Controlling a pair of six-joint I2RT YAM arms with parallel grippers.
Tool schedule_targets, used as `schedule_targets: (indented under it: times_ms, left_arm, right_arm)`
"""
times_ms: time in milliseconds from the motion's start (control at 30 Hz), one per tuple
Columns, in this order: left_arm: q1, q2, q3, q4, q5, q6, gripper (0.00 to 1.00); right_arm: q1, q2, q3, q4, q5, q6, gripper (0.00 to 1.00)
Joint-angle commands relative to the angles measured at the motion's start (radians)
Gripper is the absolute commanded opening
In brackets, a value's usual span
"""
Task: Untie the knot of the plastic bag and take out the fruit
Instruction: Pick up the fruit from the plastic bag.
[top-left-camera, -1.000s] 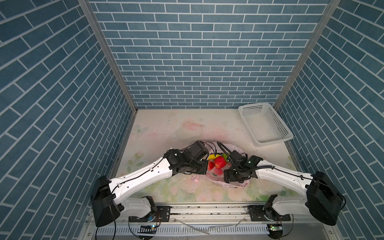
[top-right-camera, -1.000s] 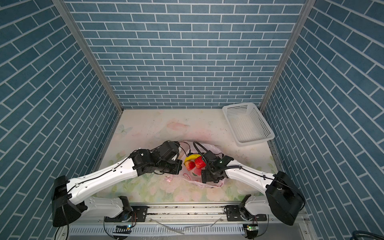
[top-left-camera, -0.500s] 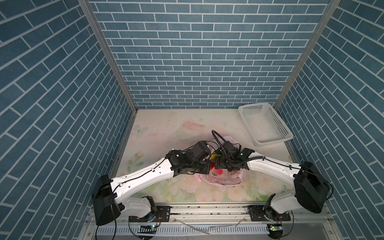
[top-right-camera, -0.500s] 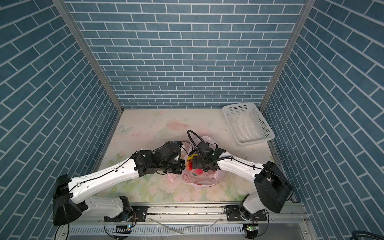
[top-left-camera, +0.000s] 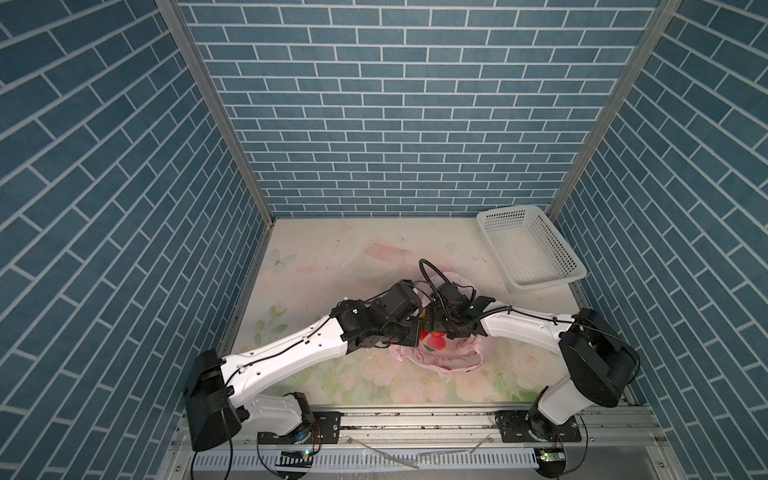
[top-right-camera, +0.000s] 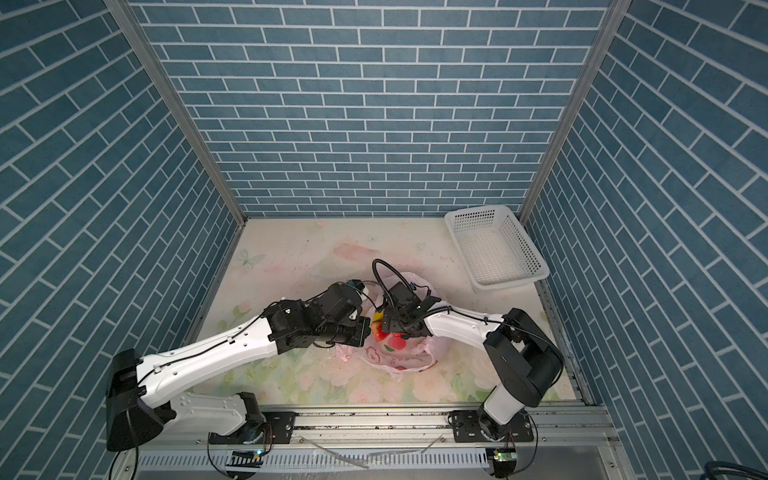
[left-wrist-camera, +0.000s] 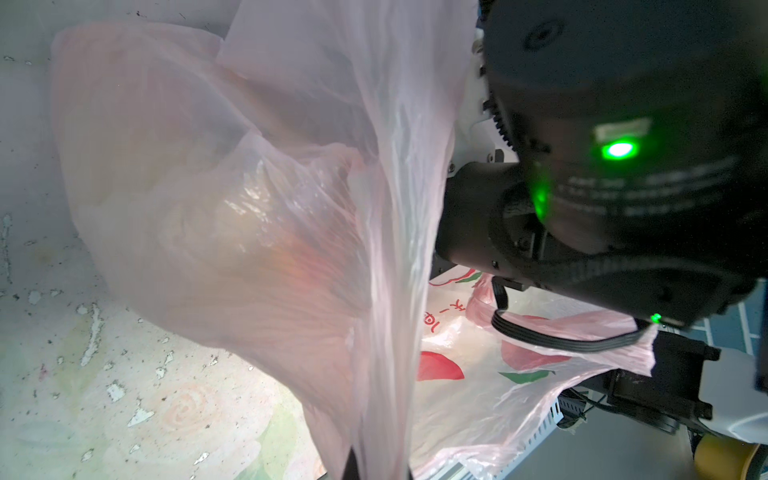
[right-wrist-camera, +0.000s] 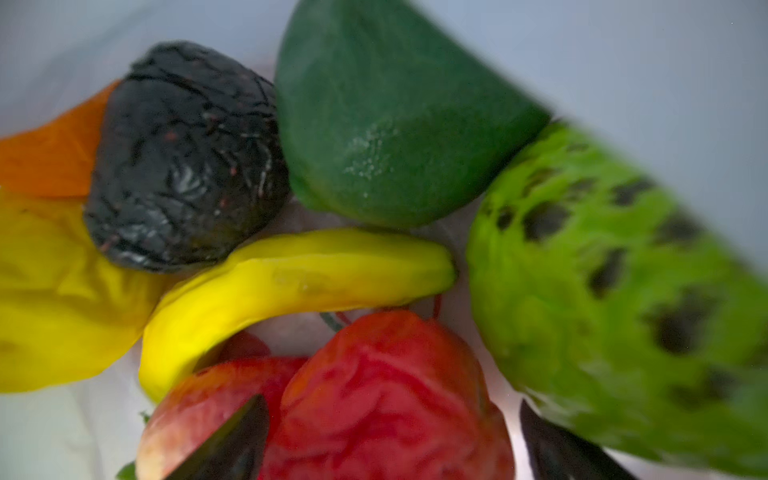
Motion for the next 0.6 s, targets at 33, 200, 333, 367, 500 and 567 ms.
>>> schedule_targets:
  times_ms: [33, 200, 333, 367, 500, 567]
  left_arm:
    - [-0.007, -0.019, 0.007, -0.018, -0.038, 0.015, 0.00]
    - [-0.007, -0.011, 0.021, -0.041, -0.058, 0.028, 0.00]
    - [-0.007, -0.007, 0.021, -0.033, -0.065, 0.028, 0.00]
    - [-0.007, -0.006, 0.022, -0.030, -0.065, 0.028, 0.00]
    - [-0.007, -0.012, 0.019, -0.013, -0.078, 0.022, 0.00]
    - [-0.007, -0.019, 0.013, -0.002, -0.084, 0.019, 0.00]
  right_arm:
    - [-0.015, 0.024, 0.025, 0.040, 0.028, 0.036, 0.82]
    - [-0.015, 0.012, 0.008, 0.054, 0.013, 0.030, 0.59]
    - [-0.013, -0.025, -0.004, 0.055, -0.021, 0.018, 0.46]
    - [-0.012, -0.036, -0.008, 0.055, -0.031, 0.015, 0.46]
    - [0.007, -0.103, -0.016, 0.029, -0.075, -0.011, 0.45]
    - [0.026, -0.146, -0.022, 0.011, -0.082, -0.024, 0.46]
